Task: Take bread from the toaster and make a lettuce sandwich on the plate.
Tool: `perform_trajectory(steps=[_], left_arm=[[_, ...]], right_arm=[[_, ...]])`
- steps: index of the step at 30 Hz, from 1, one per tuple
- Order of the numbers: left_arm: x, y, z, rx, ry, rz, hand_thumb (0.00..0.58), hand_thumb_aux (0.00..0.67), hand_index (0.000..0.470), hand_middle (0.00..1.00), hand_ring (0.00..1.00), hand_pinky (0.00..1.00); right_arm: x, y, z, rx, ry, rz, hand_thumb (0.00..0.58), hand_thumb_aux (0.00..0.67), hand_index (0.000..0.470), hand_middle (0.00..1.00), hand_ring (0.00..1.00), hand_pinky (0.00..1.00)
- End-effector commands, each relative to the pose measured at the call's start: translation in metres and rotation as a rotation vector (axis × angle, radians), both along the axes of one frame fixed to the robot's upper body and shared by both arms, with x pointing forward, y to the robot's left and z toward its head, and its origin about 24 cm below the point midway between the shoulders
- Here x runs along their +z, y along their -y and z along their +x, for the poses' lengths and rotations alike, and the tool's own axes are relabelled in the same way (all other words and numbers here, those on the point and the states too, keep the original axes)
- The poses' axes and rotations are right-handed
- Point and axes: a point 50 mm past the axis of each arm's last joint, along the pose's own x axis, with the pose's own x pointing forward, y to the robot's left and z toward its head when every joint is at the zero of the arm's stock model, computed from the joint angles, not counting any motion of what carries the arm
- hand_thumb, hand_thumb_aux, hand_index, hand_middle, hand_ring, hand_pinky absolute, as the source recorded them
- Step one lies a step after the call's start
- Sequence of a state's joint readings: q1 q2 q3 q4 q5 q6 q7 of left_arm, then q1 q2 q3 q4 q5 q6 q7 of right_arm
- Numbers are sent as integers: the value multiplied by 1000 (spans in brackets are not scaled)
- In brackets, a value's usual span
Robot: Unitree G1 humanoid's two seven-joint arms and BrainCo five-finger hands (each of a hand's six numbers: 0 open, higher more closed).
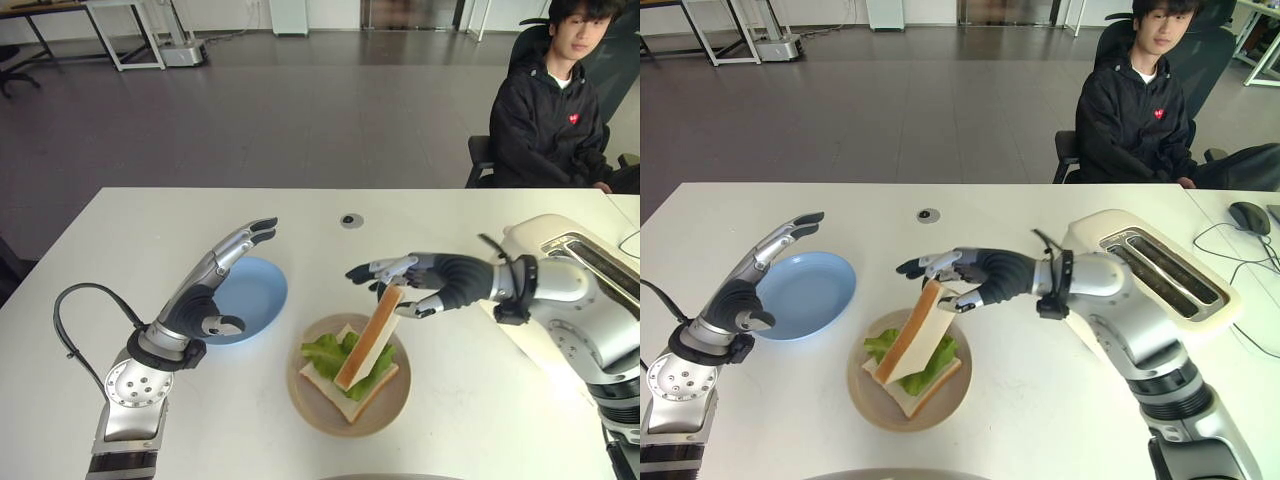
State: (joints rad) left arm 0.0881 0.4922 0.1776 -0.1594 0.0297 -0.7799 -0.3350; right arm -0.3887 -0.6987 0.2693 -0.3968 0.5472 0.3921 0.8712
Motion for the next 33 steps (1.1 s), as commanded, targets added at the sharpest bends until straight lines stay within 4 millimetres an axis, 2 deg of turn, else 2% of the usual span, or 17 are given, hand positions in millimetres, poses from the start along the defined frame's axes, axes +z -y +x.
perform_trajectory(steps=[1, 4, 12, 17, 20, 24, 27, 30, 33], left_arm=[[-2, 8, -6, -37, -1, 49, 0, 0, 0, 0, 0, 0], [-2, 9, -6, -43, 0, 54, 0, 0, 0, 0, 0, 0], [2, 11, -13, -62, 33, 88, 0, 0, 0, 0, 0, 0], [2, 26, -28, -117, 60, 258, 0, 0, 0, 0, 0, 0], [-9, 47, -41, -206, 2, 427, 0, 0, 0, 0, 0, 0], [-36, 73, -49, -271, -72, 655, 0, 0, 0, 0, 0, 0], [-49, 80, -50, -282, -91, 774, 0, 0, 0, 0, 0, 0], [-57, 87, -56, -305, -107, 845, 0, 0, 0, 0, 0, 0], [-69, 88, -58, -321, -154, 890, 0, 0, 0, 0, 0, 0]], right_arm=[[-12, -4, 5, 0, -40, -80, 580, 670, 470, 0, 0, 0], [-28, -6, 7, -12, -99, -138, 580, 670, 470, 0, 0, 0], [-50, -23, 19, -81, -192, -207, 580, 670, 470, 0, 0, 0], [-62, -29, 29, -107, -191, -263, 580, 670, 470, 0, 0, 0], [-66, -34, 35, -106, -147, -295, 580, 670, 470, 0, 0, 0], [-72, -40, 38, -85, -84, -331, 580, 670, 470, 0, 0, 0], [-71, -41, 37, -73, -51, -331, 579, 649, 455, 0, 0, 0], [-70, -42, 37, -52, -30, -328, 563, 554, 389, 0, 0, 0], [-71, -44, 36, -39, -14, -330, 562, 552, 387, 0, 0, 0]])
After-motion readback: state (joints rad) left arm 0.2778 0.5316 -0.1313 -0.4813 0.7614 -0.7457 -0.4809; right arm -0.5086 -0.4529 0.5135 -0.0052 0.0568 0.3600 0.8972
